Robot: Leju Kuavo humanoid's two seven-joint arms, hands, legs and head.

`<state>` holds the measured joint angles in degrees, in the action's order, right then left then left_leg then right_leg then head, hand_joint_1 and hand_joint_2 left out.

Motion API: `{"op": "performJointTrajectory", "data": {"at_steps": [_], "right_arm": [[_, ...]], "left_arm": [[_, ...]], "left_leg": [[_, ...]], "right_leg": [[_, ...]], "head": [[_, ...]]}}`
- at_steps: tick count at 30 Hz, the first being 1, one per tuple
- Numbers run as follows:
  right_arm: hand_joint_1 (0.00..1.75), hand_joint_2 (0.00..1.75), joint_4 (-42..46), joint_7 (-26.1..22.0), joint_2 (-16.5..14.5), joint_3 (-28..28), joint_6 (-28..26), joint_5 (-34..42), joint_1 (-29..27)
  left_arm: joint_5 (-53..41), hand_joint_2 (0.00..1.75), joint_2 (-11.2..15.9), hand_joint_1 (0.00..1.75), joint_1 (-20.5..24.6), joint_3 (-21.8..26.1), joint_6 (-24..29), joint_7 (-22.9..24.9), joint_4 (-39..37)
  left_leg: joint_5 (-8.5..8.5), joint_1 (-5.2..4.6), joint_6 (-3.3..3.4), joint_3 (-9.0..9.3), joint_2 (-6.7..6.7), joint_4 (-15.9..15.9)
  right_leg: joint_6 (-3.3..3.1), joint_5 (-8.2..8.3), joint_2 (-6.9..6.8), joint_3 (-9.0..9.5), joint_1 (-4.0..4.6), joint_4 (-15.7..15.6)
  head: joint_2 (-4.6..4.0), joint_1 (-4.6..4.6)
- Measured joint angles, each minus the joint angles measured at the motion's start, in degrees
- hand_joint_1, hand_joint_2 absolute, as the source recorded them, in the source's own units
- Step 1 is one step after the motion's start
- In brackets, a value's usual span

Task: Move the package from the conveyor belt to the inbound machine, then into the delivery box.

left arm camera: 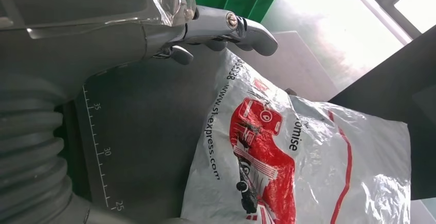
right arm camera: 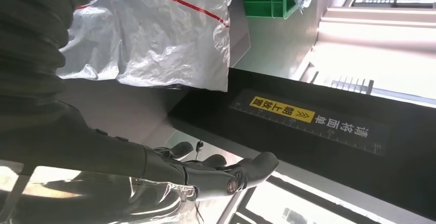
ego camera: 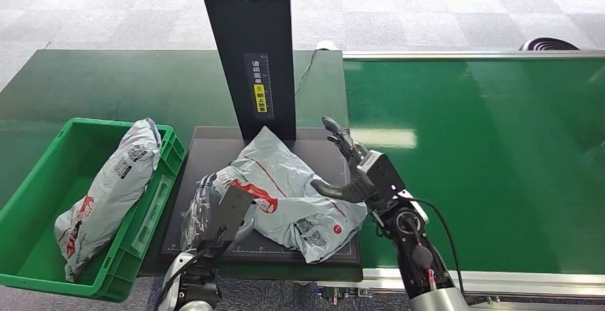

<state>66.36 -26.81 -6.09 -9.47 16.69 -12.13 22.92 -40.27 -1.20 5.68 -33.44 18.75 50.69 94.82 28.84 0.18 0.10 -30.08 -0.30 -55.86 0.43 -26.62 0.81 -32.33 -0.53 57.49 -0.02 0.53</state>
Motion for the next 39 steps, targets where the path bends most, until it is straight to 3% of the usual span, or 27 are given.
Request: {"op": "performJointTrajectory", "data": {"at_steps": [11, 26, 37, 39], "right_arm": [[0.00, 1.75, 3.0, 1.2, -0.6, 2.4, -1.8, 0.1, -2.5], [0.00, 1.75, 4.5, 1.5, -1.0, 3.1, -2.1, -1.0, -3.6], [0.00, 1.75, 4.5, 1.7, -1.1, 3.1, -2.1, -1.1, -3.6], [0.00, 1.75, 4.5, 1.7, -1.1, 3.1, -2.1, -1.1, -3.6]], "left_arm": [[-11.1, 1.75, -2.9, 0.00, 0.9, -0.9, 2.4, 0.0, -8.7], [-7.8, 1.75, -8.2, 0.00, 5.9, -1.7, -0.4, 0.0, -23.5], [-7.1, 1.75, -9.7, 0.00, 8.6, -1.6, -0.7, 0.0, -27.9], [-7.1, 1.75, -9.7, 0.66, 8.7, -1.6, -0.7, 0.0, -28.2]], "left_leg": [[0.01, 0.00, 0.01, 0.00, 0.02, 0.0], [0.01, 0.00, 0.01, -0.01, 0.01, 0.0], [0.01, -0.01, 0.01, 0.18, -0.01, 0.0], [0.01, -0.01, 0.01, 0.21, -0.01, 0.0]], "right_leg": [[0.00, 0.00, 0.02, -0.03, 0.00, 0.0], [0.01, 0.02, 0.04, 0.00, 0.00, 0.0], [0.01, 0.02, 0.02, 0.22, -0.01, 0.0], [0.01, 0.02, 0.02, 0.24, -0.01, 0.0]], "head": [[0.00, 0.00], [0.01, 0.01], [0.01, 0.01], [0.00, 0.01]]}}
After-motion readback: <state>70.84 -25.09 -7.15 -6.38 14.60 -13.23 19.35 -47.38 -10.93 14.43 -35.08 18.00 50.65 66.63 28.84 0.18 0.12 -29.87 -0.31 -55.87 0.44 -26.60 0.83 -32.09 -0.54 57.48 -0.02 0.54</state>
